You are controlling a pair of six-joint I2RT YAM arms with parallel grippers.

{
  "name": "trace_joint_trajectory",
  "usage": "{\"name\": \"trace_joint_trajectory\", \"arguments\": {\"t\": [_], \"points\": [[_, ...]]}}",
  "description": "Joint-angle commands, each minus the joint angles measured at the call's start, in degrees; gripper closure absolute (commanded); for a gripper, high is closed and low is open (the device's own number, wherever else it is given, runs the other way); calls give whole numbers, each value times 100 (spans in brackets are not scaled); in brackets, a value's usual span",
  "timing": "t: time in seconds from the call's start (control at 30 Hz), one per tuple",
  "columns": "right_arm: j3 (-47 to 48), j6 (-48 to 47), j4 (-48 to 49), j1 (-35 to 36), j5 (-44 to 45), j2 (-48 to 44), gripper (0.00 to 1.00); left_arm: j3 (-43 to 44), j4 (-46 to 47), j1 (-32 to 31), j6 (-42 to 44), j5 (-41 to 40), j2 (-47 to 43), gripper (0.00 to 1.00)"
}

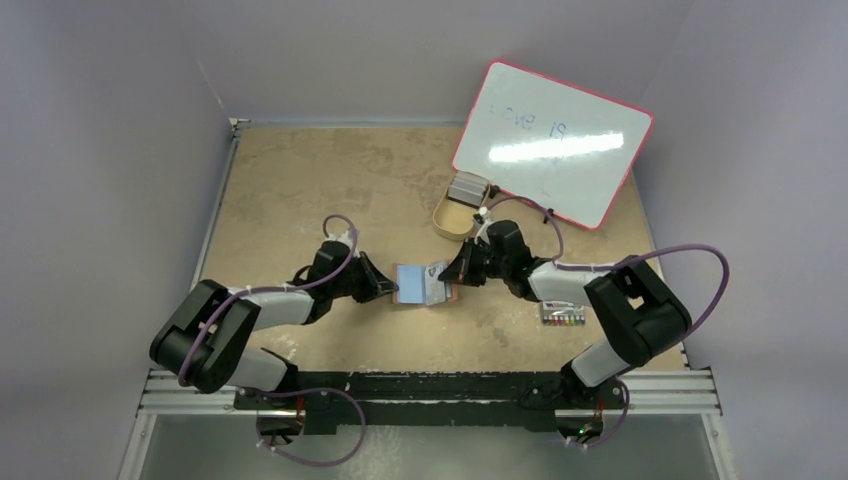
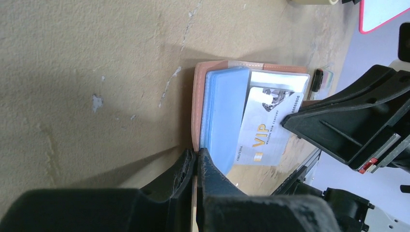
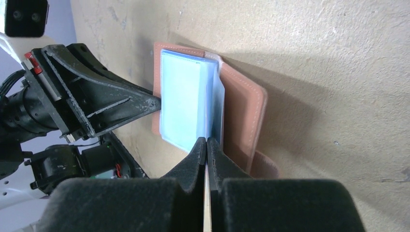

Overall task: Put the credit cards into the card holder
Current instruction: Insert the credit card into the card holder.

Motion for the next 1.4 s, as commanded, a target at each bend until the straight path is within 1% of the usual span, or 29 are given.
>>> {"name": "trace_joint_trajectory", "arguments": {"t": [0.0, 0.37, 0.73, 1.1, 1.37], "points": [[30, 190, 393, -22, -137, 173, 100, -144, 180, -38, 136, -66, -33, 100], [-109, 490, 1064, -41, -286, 599, 100, -221, 268, -46, 163, -52, 76, 100], [34, 24, 1078, -45, -255, 798, 100, -226, 300, -73, 167, -31, 77, 100], [57, 101, 1395, -46, -246, 960, 100, -195, 269, -73, 178, -12, 78, 100], [214, 14, 1089, -54, -324, 935, 100, -206, 178, -73, 188, -9, -5, 100]]}}
